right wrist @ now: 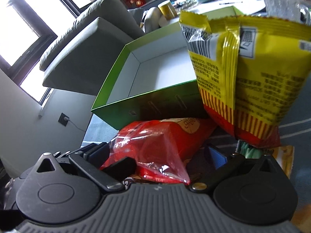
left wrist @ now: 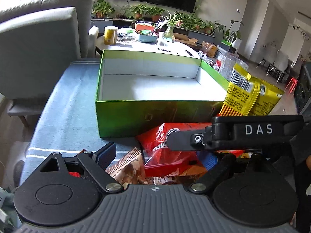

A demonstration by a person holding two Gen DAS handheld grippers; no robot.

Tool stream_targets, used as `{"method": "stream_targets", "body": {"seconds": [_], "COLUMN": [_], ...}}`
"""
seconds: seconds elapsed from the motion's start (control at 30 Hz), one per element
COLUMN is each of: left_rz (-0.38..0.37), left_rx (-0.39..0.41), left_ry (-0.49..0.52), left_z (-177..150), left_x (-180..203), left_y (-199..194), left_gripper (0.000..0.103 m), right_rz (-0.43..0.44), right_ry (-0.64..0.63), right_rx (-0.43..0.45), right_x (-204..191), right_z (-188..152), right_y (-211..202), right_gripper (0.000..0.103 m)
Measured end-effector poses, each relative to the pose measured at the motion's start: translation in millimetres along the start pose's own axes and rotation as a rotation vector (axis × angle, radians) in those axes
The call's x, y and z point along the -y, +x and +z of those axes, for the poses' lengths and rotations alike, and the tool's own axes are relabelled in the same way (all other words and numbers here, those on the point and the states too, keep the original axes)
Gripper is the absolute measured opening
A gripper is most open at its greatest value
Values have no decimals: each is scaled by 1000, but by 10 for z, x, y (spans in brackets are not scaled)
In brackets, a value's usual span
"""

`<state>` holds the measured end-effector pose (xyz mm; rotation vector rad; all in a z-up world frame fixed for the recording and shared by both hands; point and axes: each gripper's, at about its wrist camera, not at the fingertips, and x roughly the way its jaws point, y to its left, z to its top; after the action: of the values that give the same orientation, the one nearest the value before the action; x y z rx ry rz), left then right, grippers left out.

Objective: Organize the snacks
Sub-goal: 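Grasp the red snack packet with the right gripper, then carry the red packet into the green box and open the right gripper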

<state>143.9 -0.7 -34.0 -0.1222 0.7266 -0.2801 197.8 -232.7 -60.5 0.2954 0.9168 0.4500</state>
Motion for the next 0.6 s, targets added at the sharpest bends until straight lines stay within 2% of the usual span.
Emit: {"method": "stream_targets", "body": {"seconds": [0.17, 0.4, 0.43, 0.5, 0.6], "left_rz": [-74, -158, -169, -222, -230], "left_rx": [-24, -33, -39, -42, -31], "left_ry": [-43, -16, -25, -35, -34], "left_z": [4, -11, -8, -10, -30], "left_x": [-32, 47, 38, 39, 67], "left_y": [87, 192, 204, 199, 169], "left_gripper": [89, 90, 89, 77, 76], "right_rz": [22, 13, 7, 14, 26], "right_ry": [29, 46, 42, 44, 36], "right_rx": [-32, -54, -50, -55, -49], "right_x": [30, -9, -18, -4, -7], "right_z": [61, 70, 80, 96, 103], "right_y": [41, 152, 151, 149, 139], "right_gripper": [90, 90, 90, 90, 85]}}
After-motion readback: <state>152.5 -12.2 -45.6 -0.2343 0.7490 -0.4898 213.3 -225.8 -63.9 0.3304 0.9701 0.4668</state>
